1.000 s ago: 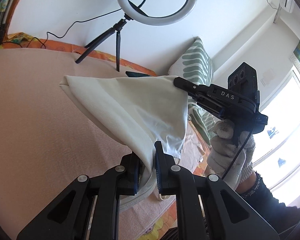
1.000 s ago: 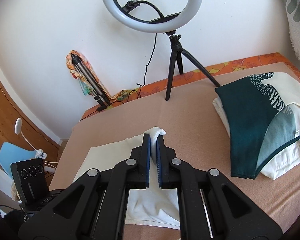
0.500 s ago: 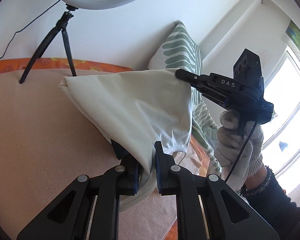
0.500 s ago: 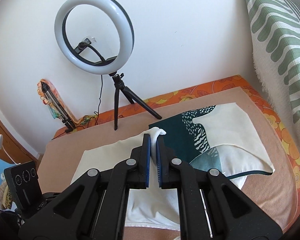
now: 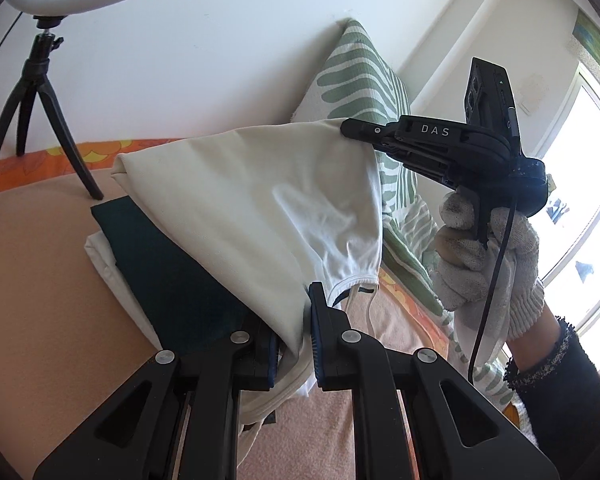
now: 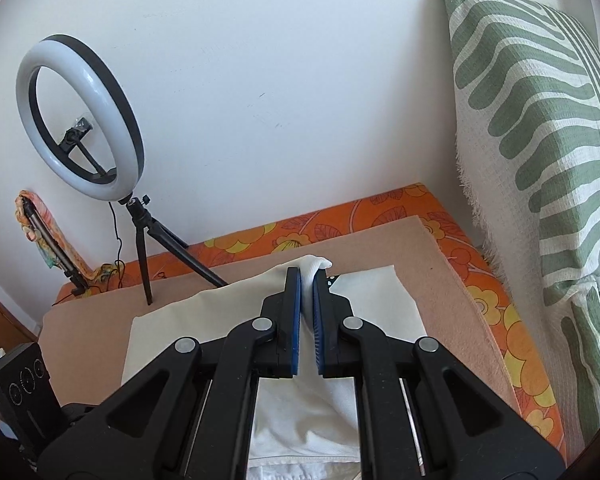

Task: Fold small clothes
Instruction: 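Lower the camisole onto the dark green clothes stack and open both tools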

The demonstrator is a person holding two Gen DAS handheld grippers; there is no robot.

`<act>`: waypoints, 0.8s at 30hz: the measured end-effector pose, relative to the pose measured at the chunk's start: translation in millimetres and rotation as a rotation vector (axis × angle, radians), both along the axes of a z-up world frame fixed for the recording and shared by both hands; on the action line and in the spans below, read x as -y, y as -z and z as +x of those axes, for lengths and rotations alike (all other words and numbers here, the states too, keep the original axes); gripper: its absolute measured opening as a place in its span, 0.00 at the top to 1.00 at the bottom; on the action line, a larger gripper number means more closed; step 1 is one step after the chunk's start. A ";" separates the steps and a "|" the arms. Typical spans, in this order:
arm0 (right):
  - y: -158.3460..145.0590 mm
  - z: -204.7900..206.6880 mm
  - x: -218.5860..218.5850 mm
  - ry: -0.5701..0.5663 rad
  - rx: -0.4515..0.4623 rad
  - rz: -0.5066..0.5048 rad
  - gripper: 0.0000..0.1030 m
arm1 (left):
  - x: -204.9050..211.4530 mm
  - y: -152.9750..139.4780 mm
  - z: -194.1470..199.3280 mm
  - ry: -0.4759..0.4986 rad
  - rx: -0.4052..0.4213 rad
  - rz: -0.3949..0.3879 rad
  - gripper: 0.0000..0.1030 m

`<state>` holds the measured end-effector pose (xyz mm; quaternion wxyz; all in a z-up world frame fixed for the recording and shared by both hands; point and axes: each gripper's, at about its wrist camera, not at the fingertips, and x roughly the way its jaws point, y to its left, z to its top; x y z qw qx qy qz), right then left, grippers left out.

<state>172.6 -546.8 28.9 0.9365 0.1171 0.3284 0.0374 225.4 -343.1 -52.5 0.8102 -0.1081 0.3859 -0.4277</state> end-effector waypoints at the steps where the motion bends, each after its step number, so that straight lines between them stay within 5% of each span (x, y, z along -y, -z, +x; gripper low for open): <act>1: 2.3 5.0 1.7 0.003 -0.005 -0.008 0.93 | 0.5 1.5 1.3 -0.004 -0.001 0.005 0.89; 13: 37.5 52.6 5.8 0.035 -0.063 -0.129 0.93 | 14.4 14.1 10.1 -0.058 0.028 0.142 0.85; 18: 51.5 64.9 -0.4 0.058 -0.126 -0.202 0.92 | 18.4 12.6 8.0 -0.063 0.049 0.238 0.62; 20: 52.8 63.5 -2.0 0.075 -0.135 -0.218 0.65 | 17.3 9.7 5.8 -0.062 0.050 0.246 0.53; 21: 51.5 60.1 -2.6 0.075 -0.123 -0.209 0.39 | 16.5 7.2 4.3 -0.070 0.050 0.252 0.49; 22: 48.9 56.0 -3.7 0.073 -0.104 -0.204 0.30 | 14.6 5.0 2.6 -0.079 0.052 0.255 0.41; 24: 44.5 50.5 -6.6 0.072 -0.092 -0.201 0.30 | 9.4 1.1 0.9 -0.095 0.064 0.253 0.34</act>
